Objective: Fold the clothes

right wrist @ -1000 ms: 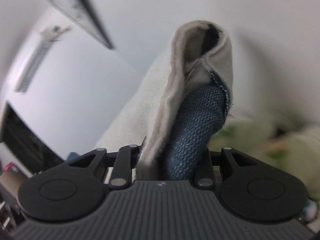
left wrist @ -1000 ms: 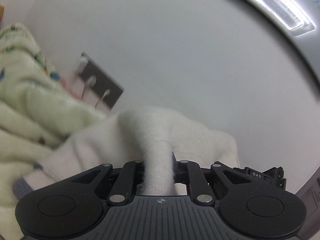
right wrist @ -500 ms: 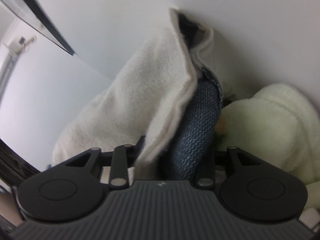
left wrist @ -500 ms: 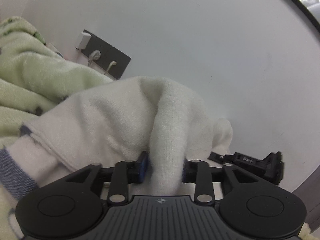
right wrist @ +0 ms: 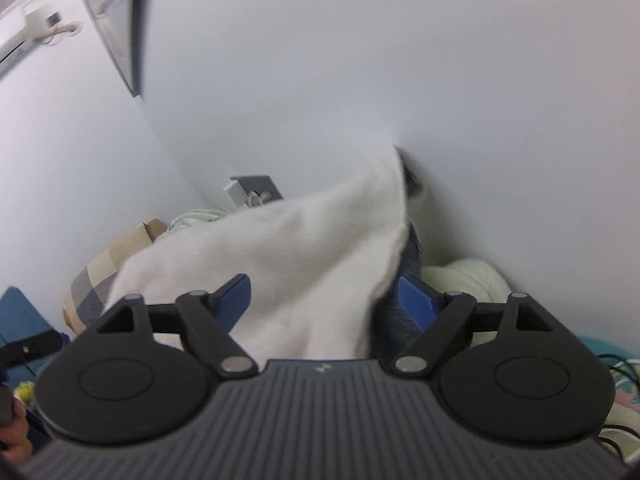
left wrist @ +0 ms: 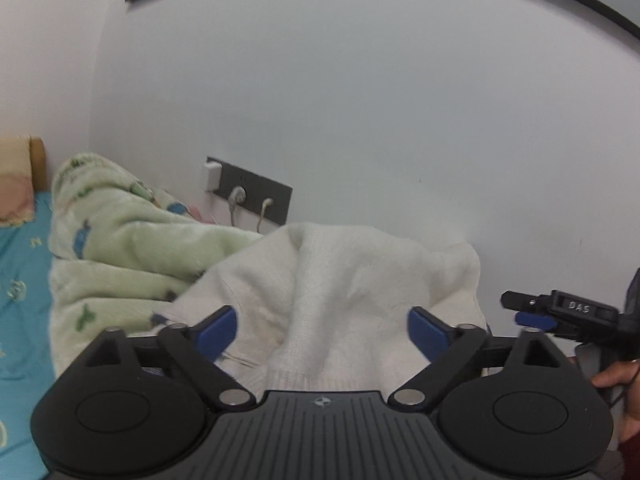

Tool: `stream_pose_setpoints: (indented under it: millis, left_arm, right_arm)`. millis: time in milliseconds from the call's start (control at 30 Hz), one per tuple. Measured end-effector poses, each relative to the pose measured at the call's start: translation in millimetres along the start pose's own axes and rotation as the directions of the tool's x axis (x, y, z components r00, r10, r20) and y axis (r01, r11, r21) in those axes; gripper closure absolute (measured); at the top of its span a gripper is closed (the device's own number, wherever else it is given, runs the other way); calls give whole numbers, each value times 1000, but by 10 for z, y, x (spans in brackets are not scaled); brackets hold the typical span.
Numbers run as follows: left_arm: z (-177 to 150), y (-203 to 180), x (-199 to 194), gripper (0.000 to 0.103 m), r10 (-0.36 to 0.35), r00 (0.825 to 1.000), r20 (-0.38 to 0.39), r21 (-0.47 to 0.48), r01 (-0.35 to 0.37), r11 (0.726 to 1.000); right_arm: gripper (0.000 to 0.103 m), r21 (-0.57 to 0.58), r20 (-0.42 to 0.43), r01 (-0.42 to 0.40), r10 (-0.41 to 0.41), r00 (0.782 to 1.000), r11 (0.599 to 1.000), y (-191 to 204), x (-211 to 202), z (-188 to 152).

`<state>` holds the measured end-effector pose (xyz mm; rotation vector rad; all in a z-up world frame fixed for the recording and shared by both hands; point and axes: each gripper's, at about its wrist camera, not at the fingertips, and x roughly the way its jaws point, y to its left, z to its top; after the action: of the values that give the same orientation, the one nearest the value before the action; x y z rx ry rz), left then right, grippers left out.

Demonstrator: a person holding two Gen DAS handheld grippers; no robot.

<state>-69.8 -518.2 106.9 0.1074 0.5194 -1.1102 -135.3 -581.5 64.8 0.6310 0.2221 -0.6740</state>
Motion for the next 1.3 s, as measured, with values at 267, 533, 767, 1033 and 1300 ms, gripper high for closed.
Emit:
stream_pose_setpoints:
  millis: [267, 533, 767, 1033, 1300]
  left_arm:
    - [-72, -382, -795, 0, 93, 994, 60, 70, -97, 993]
    - [-280, -665, -1412, 0, 143, 985, 97, 80, -150, 985]
    - [-599, -866, -1761, 0, 192, 975, 109, 78, -201, 977]
    - [-808, -1038, -1835, 0, 250, 964, 96, 98, -259, 961]
    - [-804, -1163, -1905, 0, 257, 960, 112, 114, -269, 956]
  right_arm:
    - [13, -142, 85, 53, -41, 996, 988, 137, -652, -200]
    - [13, -271, 173, 116, -70, 982, 955, 457, -1450, -502]
    - [13, -319, 168, 152, -102, 980, 936, 578, -1780, -834]
    - [13, -328, 161, 170, -123, 979, 929, 449, -1926, -934]
    - [13, -328, 163, 168, -119, 979, 930, 370, -1994, -911]
